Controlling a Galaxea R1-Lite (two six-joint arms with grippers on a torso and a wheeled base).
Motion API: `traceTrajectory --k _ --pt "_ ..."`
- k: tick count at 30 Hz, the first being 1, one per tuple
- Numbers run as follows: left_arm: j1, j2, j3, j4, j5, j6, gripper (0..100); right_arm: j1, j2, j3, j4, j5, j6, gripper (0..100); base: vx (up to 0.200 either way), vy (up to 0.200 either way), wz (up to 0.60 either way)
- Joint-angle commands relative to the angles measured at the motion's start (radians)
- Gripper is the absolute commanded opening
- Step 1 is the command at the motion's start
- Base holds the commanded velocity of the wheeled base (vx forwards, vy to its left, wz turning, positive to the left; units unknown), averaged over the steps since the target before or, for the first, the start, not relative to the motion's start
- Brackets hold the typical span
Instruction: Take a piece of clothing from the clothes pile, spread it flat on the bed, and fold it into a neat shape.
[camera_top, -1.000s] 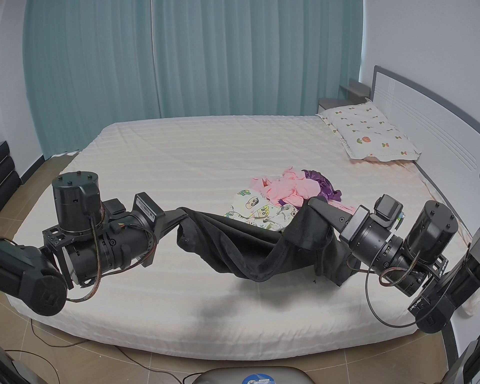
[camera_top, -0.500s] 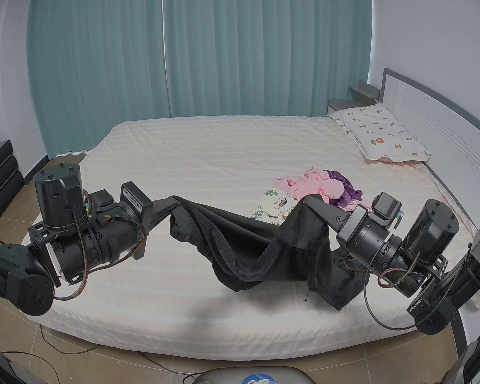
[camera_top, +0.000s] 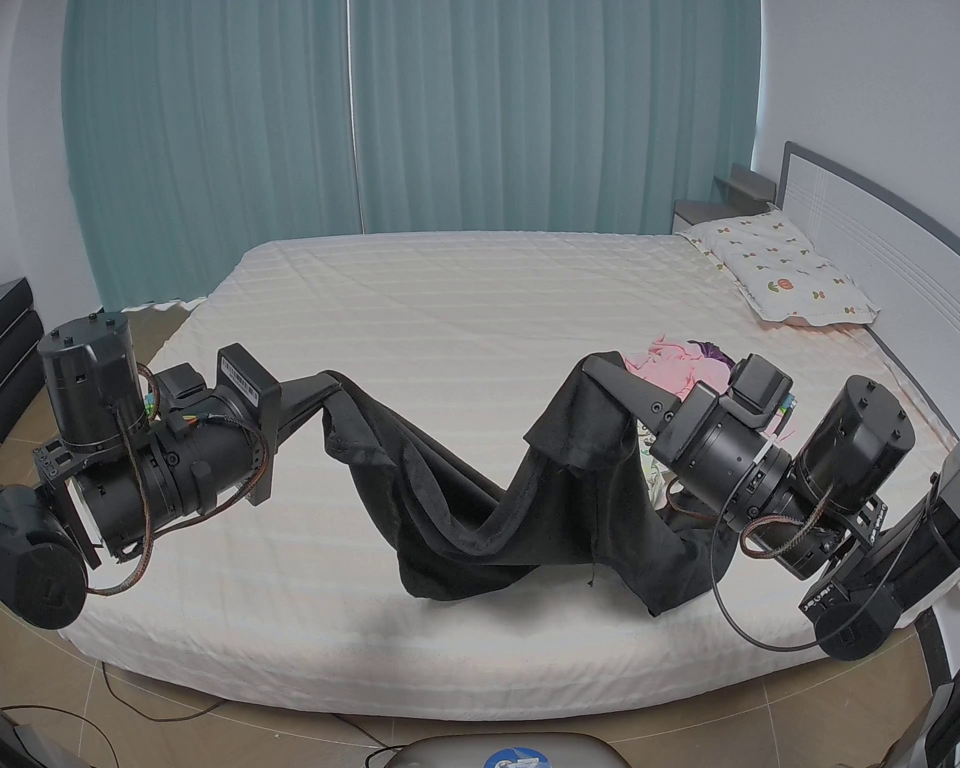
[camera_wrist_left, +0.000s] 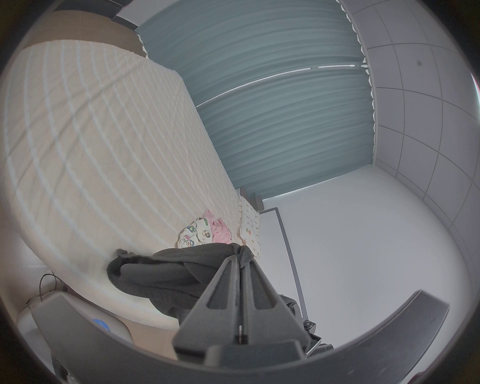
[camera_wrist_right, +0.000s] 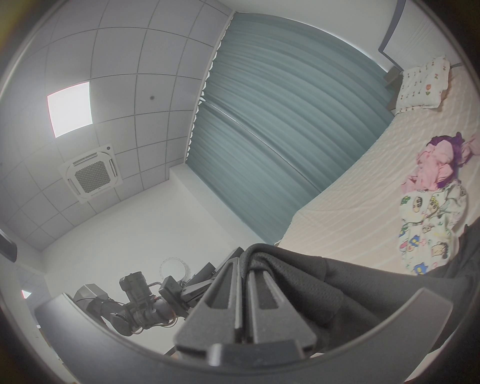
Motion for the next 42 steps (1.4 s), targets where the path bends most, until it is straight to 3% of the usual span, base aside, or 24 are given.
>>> traceTrajectory --k 1,23,33,37,42 --pt "0.004 -0.009 -0.001 -0.002 0.0 0.0 0 0.01 -0.003 -0.014 -0.004 0.001 -0.004 0 0.0 0.2 0.0" --pt "0.004 -0.015 0.001 -0.001 0.004 0.002 0 -0.01 -0.021 -0.001 -0.013 0.002 -0.01 0 0.0 0.2 0.0" --pt "-0.029 0.008 0.022 0.006 -0.003 0.006 0 -0.049 -0.002 0.12 -0.014 0.004 -0.007 0 0.0 0.0 0.0" --pt "-0.071 0.0 0.038 0.012 -0.006 0.014 0 -0.06 -0.021 0.181 -0.014 0.004 -0.005 0 -0.2 0.0 0.0" --pt "-0.144 -0.066 0.022 0.174 -0.022 0.066 0 -0.037 -0.13 0.338 -0.014 0.002 -0.008 0 -0.2 0.0 0.0"
